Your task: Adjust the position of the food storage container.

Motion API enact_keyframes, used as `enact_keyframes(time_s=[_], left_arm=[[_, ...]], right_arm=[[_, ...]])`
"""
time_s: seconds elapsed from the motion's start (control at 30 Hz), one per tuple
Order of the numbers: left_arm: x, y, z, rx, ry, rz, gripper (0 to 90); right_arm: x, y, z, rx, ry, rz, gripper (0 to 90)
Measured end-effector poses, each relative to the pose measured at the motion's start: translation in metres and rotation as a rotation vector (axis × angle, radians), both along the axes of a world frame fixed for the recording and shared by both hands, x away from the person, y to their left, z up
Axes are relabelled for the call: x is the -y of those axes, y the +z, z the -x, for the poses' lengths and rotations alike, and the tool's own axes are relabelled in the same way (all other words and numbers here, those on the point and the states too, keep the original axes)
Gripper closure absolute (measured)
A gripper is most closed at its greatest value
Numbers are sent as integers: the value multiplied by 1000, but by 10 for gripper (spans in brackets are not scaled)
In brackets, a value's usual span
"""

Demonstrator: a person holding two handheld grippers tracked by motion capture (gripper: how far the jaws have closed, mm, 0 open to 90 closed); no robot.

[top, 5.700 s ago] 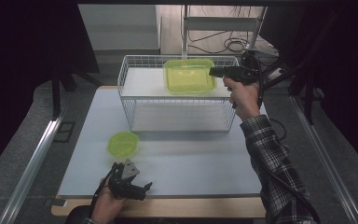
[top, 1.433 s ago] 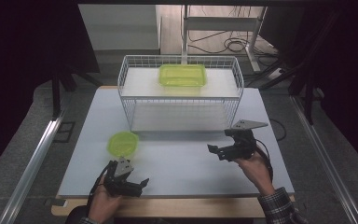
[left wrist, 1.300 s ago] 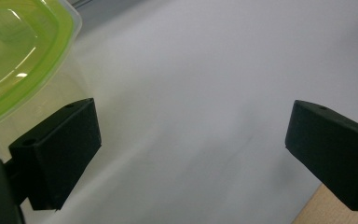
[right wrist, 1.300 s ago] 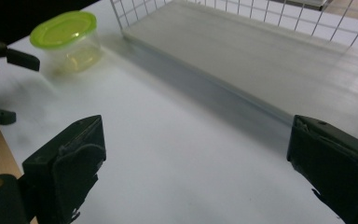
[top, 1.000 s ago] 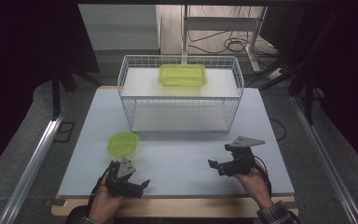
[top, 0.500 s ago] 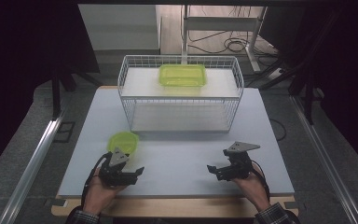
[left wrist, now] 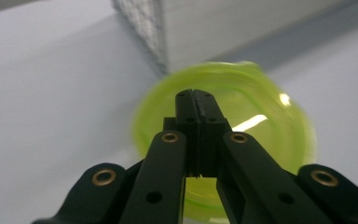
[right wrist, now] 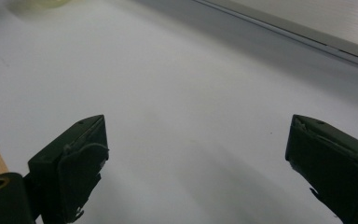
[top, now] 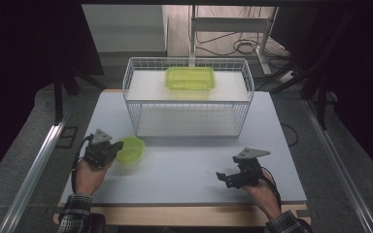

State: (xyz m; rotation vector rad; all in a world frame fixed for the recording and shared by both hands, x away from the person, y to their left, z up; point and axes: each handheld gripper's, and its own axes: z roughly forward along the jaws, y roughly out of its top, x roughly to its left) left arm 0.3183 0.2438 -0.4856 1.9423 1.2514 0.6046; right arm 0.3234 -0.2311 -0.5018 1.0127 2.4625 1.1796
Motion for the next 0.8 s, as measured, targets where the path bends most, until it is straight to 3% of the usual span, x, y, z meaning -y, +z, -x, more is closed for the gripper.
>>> enact_keyframes(time_s=[0.1, 0.3, 0.47, 0.8], left_arm=[[-10, -4, -11, 10, 56, 16, 900], [-21, -14, -24, 12, 104, 11, 900], [-17, -25, -29, -16, 99, -4, 900], [-8, -26, -23, -20, 89, 5, 900]], right_arm=[[0, -1, 0, -4, 2, 6, 61], [1, -3, -1, -5, 6, 16, 66], [1, -4, -2, -7, 13, 31, 69], [1, -5, -2, -21, 20, 37, 76]])
